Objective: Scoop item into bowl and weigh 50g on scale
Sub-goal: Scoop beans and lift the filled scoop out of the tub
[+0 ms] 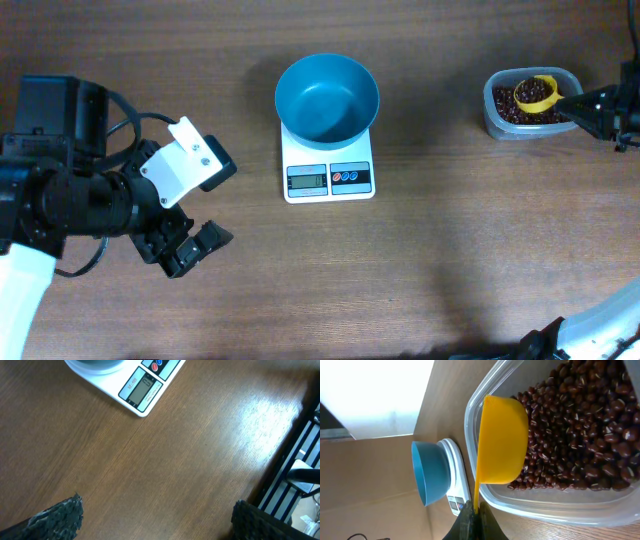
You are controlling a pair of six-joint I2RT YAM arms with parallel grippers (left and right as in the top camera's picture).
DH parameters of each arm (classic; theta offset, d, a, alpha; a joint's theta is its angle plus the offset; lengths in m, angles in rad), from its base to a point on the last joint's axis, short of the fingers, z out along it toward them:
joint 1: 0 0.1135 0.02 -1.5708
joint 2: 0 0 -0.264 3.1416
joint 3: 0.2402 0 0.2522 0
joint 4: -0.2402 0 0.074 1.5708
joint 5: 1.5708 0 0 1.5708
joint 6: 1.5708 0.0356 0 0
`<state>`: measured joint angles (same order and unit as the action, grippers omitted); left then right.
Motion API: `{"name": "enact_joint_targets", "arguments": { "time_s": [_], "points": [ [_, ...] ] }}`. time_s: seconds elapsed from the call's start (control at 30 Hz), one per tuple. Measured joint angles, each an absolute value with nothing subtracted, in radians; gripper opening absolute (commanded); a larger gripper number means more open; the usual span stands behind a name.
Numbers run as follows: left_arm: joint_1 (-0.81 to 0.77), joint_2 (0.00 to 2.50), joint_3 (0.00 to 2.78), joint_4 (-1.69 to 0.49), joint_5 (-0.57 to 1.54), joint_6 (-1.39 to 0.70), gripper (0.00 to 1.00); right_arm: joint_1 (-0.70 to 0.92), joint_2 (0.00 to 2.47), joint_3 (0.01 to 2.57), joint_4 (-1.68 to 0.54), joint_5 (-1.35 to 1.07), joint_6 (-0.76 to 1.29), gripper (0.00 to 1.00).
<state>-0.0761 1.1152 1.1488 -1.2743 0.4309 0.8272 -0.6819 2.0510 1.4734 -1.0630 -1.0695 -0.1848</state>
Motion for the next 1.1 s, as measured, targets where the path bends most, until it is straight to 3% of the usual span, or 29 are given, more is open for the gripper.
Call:
{"name": "enact_joint_targets", "arguments": {
  "time_s": [0.23, 1.1],
  "points": [
    [-0.076, 1.115, 1.149, -1.274, 0.431, 0.827, 0.99, -0.765, 2.053, 1.473, -1.152, -1.150, -0.276, 0.04],
    [-0.076, 1.115, 1.149, -1.275, 0.431, 0.827, 0.99, -0.765, 2.055, 1.473, -1.230, -1.414, -0.420, 0.04]
  ]
}}
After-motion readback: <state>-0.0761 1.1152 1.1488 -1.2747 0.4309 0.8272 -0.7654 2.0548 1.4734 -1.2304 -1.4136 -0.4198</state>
